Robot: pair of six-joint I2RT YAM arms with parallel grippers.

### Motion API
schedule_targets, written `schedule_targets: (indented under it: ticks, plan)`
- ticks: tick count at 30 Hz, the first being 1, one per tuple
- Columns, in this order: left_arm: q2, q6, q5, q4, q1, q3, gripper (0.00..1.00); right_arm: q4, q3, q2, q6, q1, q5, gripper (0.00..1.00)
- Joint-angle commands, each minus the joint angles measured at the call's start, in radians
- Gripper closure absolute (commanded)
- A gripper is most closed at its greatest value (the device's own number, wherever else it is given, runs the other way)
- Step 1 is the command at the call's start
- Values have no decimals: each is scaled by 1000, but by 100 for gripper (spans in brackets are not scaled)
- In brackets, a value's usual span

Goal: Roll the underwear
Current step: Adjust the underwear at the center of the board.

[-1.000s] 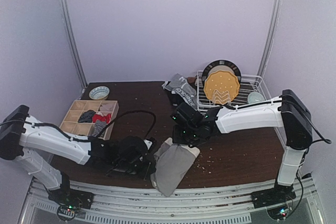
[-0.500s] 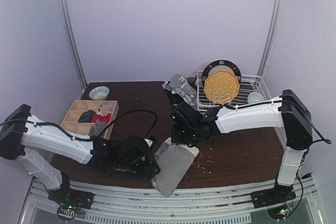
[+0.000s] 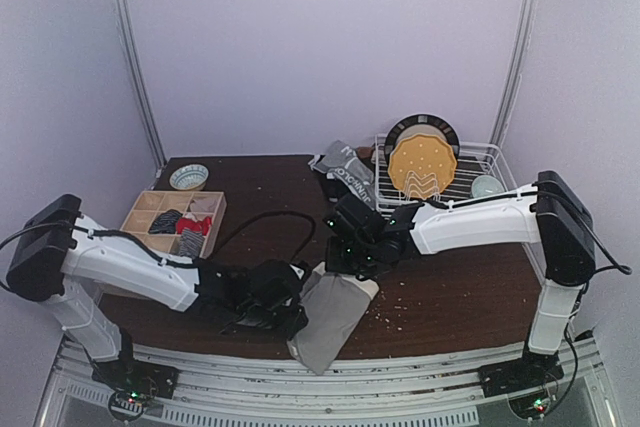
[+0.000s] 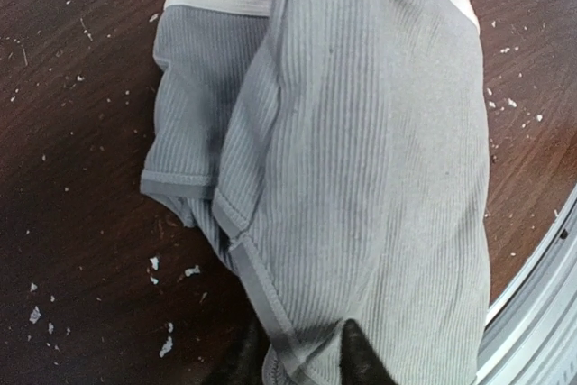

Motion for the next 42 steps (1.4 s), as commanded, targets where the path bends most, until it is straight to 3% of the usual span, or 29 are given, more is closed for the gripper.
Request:
schedule_targets:
  ticks: [1, 5, 6, 17, 35, 36, 38, 42]
  plan:
    - [29, 14, -8, 22, 6, 27, 78, 9, -12, -17, 6, 7, 2, 100]
    - [19, 11, -10, 23, 6, 25, 99, 8, -13, -23, 6, 7, 5, 100]
    - [8, 11, -15, 21, 7, 22, 100, 9, -13, -30, 6, 8, 8, 100]
    - [-158, -2, -69, -43, 6, -30, 100, 23, 9, -16, 9, 8, 35, 100]
    - [-31, -112, -184, -81, 9, -62, 100, -28, 218, 234, 14, -19, 24, 100]
    - [-32, -107, -184, -82, 8, -61, 100, -34, 232, 248, 7, -21, 14, 98]
    - [-40, -98, -178, -91, 7, -59, 96, -26, 241, 258, -6, -20, -9, 80]
    - [-124, -80, -173, -97, 6, -86, 62, 49, 200, 210, -29, -20, -50, 53]
